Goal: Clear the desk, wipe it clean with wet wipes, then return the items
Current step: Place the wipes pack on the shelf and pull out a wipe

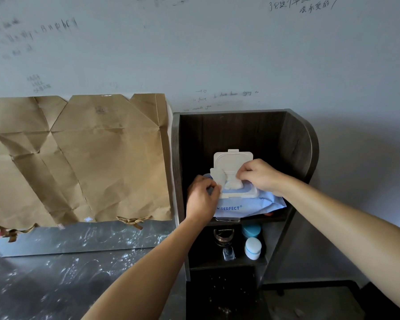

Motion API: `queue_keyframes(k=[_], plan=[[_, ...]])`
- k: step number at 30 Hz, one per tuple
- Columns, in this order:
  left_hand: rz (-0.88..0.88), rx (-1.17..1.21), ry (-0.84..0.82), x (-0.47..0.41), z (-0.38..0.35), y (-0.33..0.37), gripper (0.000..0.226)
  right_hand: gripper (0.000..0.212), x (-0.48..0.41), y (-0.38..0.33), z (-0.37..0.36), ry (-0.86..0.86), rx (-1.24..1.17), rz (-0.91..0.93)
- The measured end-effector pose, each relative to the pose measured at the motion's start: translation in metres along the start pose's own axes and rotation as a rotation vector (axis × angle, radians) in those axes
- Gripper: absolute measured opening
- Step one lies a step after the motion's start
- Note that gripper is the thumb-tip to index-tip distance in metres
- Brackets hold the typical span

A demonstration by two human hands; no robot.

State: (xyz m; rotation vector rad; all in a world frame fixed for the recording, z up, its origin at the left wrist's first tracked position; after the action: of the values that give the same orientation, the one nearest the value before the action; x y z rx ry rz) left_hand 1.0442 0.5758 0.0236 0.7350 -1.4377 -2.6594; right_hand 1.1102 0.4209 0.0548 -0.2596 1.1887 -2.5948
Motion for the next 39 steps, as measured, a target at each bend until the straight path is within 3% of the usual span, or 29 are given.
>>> queue_keyframes(k=[8, 14, 18, 20, 22, 24, 27, 34, 39], plan=[[0.037, 0.008, 0.02, -0.001, 0.001, -0.002, 0.016, 0.018, 0.009, 0.003, 0.009, 0.03, -0.372, -0.078], [0.019, -0.013, 0.036, 0.0, 0.001, -0.002, 0.016, 0.016, 0.001, 0.011, 0.005, 0.114, -0.369, -0.096], [0.013, -0.018, 0.032, 0.002, -0.001, -0.004, 0.015, 0.003, 0.004, -0.011, 0.021, 0.329, -0.037, 0.163], [0.021, -0.005, 0.034, 0.002, -0.001, -0.004, 0.015, 0.015, 0.012, -0.03, 0.016, 0.24, 0.176, 0.339], [0.025, 0.002, 0.04, 0.0, -0.001, -0.004, 0.015, 0.021, 0.017, -0.035, 0.002, 0.132, 0.531, 0.391], [0.022, -0.002, 0.042, -0.002, -0.001, -0.002, 0.014, 0.018, 0.016, -0.033, 0.001, 0.183, 0.705, 0.415], [0.007, 0.0, 0.059, -0.003, 0.002, 0.0, 0.014, 0.016, 0.009, -0.03, 0.01, 0.274, 0.55, 0.358], [0.021, 0.023, 0.056, -0.003, 0.008, -0.001, 0.015, 0.014, -0.001, -0.005, 0.026, 0.323, -0.347, 0.117], [0.037, 0.03, 0.07, -0.006, 0.009, 0.0, 0.016, 0.014, -0.002, -0.008, 0.03, 0.437, -0.468, 0.078]])
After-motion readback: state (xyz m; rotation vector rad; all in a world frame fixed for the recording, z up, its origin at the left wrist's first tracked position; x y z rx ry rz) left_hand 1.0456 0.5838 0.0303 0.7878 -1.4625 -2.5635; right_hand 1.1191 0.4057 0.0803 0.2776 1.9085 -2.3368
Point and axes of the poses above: each hand's wrist, its own x-axis away from the middle knuckle, its own z-axis out of the back of the hand, y = z × x, the point moved 8 cm from there along -x, towards the middle knuckle, and after that the axes turned 1 degree about -x, right-handed, at the moved point
